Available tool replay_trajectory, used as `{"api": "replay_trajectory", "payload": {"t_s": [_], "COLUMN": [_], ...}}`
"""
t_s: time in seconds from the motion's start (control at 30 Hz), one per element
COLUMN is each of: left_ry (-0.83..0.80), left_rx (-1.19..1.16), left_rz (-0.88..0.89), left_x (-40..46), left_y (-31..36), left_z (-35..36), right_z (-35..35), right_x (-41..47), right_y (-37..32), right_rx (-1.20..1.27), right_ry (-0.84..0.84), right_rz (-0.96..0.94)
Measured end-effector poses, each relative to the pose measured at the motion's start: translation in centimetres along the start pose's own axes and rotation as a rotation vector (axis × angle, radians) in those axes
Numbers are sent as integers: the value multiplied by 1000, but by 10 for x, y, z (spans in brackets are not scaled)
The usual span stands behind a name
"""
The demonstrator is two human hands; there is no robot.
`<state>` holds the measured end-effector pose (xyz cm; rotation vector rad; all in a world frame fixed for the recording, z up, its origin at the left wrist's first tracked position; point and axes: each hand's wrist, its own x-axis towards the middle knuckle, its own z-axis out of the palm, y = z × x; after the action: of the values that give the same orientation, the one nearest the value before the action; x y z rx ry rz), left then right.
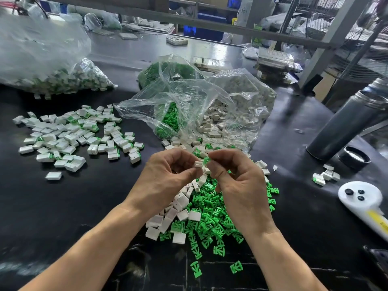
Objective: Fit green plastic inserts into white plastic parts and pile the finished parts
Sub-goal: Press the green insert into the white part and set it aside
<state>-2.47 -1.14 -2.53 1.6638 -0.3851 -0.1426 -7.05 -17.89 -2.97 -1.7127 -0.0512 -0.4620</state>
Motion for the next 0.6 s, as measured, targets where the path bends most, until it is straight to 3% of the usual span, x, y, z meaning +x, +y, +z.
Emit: {"api": "replay_trajectory", "payload": {"t_s": [0.6], "left_ry": [-16], "left_rx": [-12], "left_rz": [-17], "left_x": [-4], "left_y": [4], "left_z": [0], "right_z": [0], "right_x": [0], "right_y": [3], "right_rx": [-112], "right_ry": [-66], "right_rz": [-47]}}
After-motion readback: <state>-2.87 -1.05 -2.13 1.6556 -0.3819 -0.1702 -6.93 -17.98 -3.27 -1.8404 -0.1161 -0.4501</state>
